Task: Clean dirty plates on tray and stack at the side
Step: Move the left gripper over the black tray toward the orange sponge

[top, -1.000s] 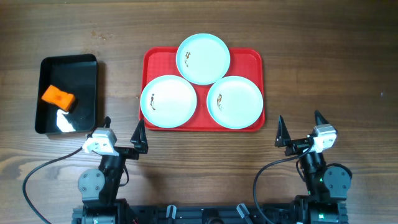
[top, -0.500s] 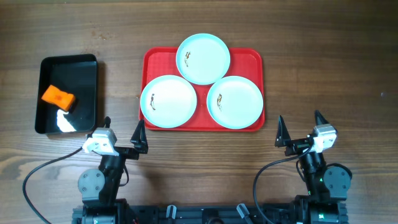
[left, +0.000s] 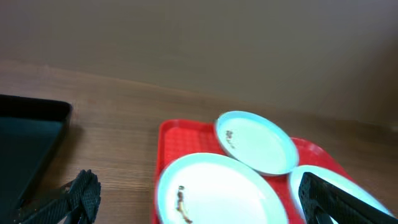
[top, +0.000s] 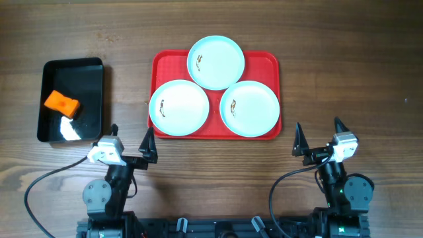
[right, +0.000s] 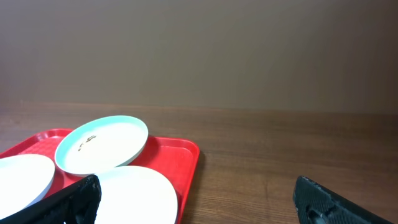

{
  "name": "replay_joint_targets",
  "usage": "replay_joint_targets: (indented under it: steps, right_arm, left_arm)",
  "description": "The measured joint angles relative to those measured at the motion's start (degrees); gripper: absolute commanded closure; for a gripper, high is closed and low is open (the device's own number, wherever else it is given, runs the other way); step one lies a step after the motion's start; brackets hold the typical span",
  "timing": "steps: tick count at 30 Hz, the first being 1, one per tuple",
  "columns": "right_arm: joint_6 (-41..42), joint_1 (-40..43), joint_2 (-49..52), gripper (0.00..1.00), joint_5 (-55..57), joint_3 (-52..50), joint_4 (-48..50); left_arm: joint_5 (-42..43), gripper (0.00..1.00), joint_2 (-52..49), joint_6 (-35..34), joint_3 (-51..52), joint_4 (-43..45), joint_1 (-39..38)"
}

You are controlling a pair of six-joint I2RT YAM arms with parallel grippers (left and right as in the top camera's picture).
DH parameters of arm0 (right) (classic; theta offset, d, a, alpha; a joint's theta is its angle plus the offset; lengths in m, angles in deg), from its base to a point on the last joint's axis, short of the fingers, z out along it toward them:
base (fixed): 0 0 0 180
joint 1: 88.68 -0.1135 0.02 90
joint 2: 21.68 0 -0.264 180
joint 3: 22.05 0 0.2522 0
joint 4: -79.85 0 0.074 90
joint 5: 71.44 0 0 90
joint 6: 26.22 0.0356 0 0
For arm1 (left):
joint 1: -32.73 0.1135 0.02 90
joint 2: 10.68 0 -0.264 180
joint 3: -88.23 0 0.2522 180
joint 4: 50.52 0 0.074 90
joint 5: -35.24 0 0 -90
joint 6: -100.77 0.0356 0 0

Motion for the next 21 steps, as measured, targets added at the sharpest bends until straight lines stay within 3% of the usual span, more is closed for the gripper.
replay_joint_targets:
  steps: [3, 5, 9, 21]
  right_arm:
    - [0.00, 0.00, 0.00, 0.00, 0.00, 0.00, 0.00]
    - [0.00, 0.00, 0.00, 0.00, -0.02, 0.00, 0.00]
    - [0.00, 0.00, 0.00, 0.00, -0.02, 0.00, -0.02]
    - [0.00, 0.00, 0.00, 0.00, -0.02, 0.00, 0.00]
  left_arm:
    - [6.25, 0.00, 0.00, -7.13, 0.07, 1.86, 0.00]
    - [14.38, 0.00, 0.00, -15.69, 0.04, 4.17, 0.00]
    - [22.95, 0.00, 0.00, -23.08, 0.07, 4.61, -0.04]
    - [32.81, 0.00, 0.00, -39.58, 0.09, 9.22, -0.04]
